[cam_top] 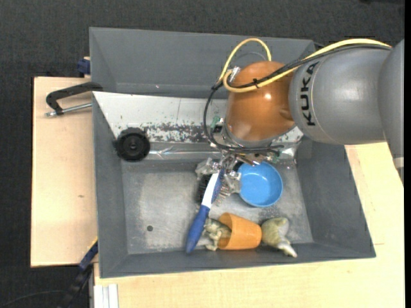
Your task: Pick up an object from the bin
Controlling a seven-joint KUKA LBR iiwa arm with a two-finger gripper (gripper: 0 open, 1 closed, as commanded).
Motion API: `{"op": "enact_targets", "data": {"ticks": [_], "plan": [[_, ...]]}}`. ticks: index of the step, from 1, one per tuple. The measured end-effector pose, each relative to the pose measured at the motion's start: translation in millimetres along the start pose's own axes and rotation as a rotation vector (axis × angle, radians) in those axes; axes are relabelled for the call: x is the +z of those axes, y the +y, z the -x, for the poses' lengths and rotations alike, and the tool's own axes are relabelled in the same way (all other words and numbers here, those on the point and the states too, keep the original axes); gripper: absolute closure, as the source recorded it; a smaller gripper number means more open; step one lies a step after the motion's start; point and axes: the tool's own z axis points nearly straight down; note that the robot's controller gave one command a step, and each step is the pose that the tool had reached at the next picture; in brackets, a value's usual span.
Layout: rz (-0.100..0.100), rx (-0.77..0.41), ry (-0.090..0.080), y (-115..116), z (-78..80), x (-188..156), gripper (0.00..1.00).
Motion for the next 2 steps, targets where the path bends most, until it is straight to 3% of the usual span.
{"op": "enact_targets", "data": {"ticks": [1, 2], "plan": [[-0.005, 0.004, -0.005, -3, -2.3, -104, 1.00], [-0.007, 0.057, -0.006, 0, 3.5, -263, 1.00]]}}
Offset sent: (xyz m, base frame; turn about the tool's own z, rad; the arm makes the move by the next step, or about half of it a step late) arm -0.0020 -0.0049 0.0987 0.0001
